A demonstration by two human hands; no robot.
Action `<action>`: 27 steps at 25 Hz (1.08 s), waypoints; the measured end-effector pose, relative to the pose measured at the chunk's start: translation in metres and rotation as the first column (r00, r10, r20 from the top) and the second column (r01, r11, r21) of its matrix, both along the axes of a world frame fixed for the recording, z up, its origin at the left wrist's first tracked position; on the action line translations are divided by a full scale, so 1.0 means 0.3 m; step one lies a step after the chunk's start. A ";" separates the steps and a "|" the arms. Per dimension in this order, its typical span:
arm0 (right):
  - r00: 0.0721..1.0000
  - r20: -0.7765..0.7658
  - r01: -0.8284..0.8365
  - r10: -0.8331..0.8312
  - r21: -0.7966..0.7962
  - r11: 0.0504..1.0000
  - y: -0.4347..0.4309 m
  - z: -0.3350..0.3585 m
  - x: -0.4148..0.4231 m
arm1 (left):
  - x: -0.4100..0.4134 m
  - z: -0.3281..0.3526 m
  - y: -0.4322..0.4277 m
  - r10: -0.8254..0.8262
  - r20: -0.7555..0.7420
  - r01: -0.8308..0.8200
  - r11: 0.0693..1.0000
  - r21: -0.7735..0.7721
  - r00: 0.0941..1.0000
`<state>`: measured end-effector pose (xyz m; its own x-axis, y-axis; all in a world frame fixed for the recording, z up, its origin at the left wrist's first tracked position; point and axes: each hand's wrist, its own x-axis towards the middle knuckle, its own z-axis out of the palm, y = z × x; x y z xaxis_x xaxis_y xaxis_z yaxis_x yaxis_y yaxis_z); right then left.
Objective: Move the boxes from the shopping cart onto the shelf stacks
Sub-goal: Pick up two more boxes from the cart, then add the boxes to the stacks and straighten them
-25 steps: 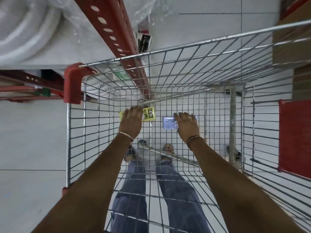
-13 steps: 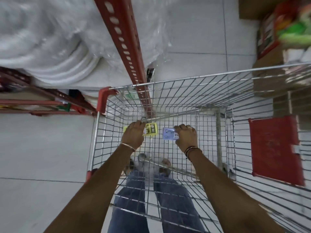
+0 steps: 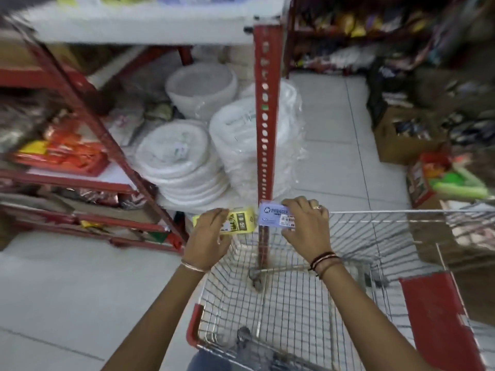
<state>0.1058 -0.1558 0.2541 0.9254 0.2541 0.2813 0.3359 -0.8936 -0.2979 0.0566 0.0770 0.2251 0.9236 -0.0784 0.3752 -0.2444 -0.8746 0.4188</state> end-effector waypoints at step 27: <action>0.619 0.775 0.058 -0.124 0.112 0.992 0.663 1.202 0.498 | 0.629 1.324 0.774 -0.091 0.812 -0.019 0.992 0.125 0.576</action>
<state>0.2552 0.0433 0.6147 0.3676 0.1309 0.9207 0.3892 -0.9208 -0.0245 0.2452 0.3092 0.6222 0.2267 -0.1952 0.9542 -0.4663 -0.8819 -0.0696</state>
